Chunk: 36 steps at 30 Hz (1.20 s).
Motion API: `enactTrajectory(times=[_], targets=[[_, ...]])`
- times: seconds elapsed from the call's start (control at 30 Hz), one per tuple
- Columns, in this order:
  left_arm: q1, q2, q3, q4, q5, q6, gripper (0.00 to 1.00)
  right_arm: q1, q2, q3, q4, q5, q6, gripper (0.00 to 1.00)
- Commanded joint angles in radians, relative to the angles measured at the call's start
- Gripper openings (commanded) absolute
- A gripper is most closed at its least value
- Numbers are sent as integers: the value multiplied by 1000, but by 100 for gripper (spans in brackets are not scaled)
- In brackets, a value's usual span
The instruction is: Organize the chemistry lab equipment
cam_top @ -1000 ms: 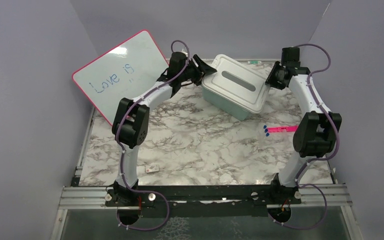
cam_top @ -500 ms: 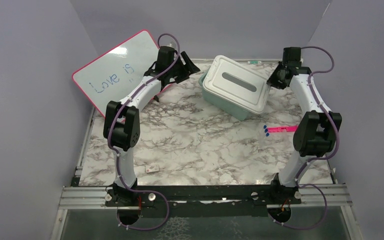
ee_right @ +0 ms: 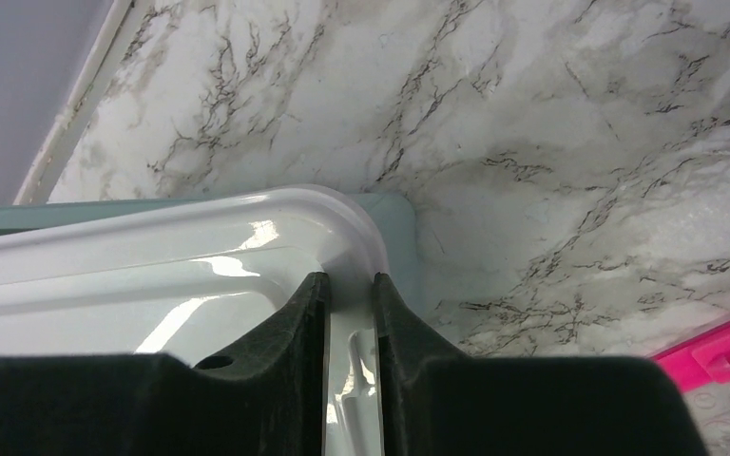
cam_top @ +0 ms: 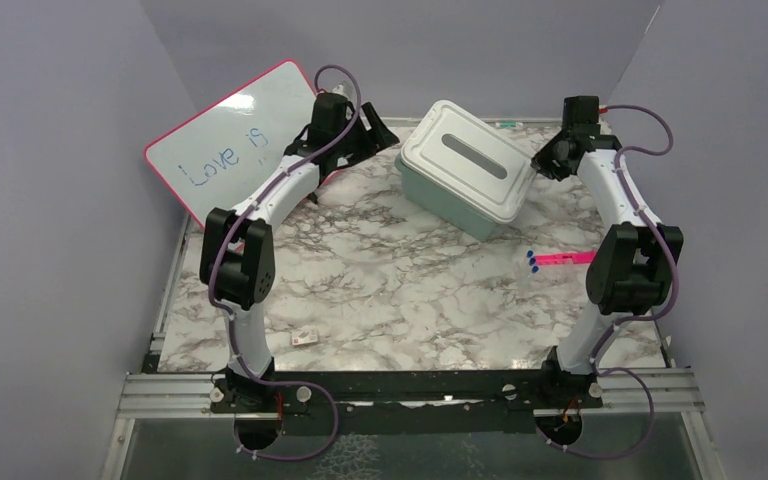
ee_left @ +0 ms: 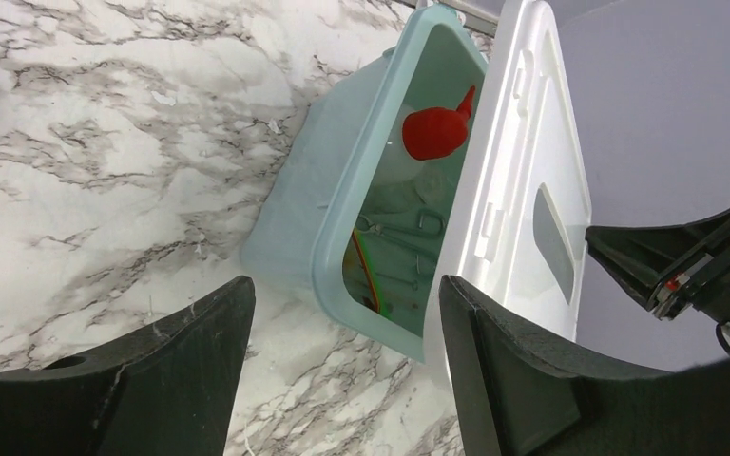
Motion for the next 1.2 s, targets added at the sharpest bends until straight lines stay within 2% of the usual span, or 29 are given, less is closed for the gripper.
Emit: enactTrajectory(times=[0.0,0.27,0.63,1.03,1.17], targets=[[-1,-66,-22,48,-52,23,73,18,-13,15,-40,18,47,9],[-1,-96,-55,68,-128,10,66,20,-29,24,-44,19,62,23],[-27,-91,-114,183,-36,9,69,20,-65,22,-12,-34,52,38],[-30,14,-76,163,44,27,67,20,-70,-16,54,-108,-21,37],[-30,52,-38,76,20,53,64,20,-52,-2,43,-112,-63,36]])
